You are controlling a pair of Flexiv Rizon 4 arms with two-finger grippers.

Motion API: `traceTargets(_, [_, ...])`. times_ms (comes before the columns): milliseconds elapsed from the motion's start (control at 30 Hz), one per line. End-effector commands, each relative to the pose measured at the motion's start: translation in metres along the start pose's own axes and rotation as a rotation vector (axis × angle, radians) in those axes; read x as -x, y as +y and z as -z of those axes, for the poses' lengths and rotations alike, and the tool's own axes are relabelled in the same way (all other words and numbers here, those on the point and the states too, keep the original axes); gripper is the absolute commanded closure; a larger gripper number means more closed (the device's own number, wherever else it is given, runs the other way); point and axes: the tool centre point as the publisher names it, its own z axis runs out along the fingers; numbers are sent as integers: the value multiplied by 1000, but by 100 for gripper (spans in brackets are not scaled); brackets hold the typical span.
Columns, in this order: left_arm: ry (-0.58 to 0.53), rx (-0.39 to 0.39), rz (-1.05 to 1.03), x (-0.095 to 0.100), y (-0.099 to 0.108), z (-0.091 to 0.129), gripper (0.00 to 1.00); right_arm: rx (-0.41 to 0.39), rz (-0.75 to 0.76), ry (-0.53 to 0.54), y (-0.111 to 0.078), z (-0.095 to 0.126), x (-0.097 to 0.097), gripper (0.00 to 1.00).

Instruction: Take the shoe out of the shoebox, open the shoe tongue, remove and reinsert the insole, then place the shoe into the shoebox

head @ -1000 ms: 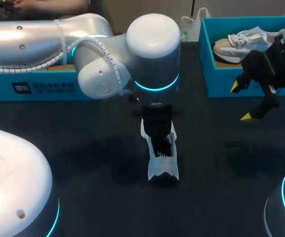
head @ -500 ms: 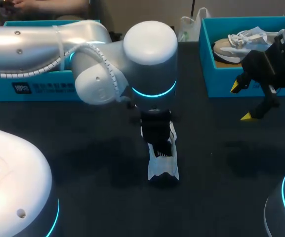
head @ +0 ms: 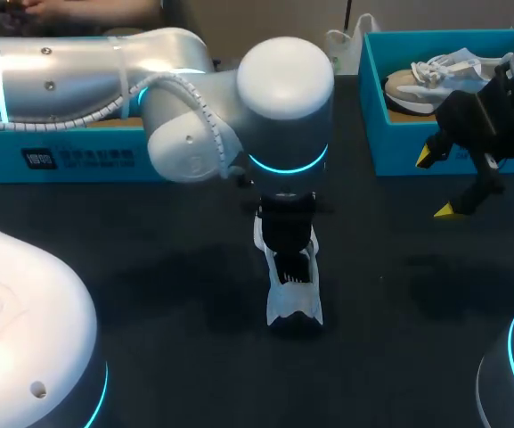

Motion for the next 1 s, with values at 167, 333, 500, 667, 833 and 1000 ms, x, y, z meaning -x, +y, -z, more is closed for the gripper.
traceTargets(167, [-9,-6,44,-4,-12,-3,80,-1,0,1,0,-1,1,0])
traceTargets(333, [-14,-29,88,-7,-24,-7,80,-1,0,1,0,-1,1,0])
traceTargets(500, [-9,-39,120,-9,-26,-8,80,-1,0,1,0,-1,1,0])
traceTargets(667, [-23,-30,134,-10,-18,9,77,-1,0,1,0,-1,1,0])
traceTargets(833, [-24,-36,133,-4,-10,9,76,-1,0,1,0,-1,1,0])
traceTargets(1000, [-3,-56,117,5,-11,-2,77,-1,0,1,0,-1,1,0])
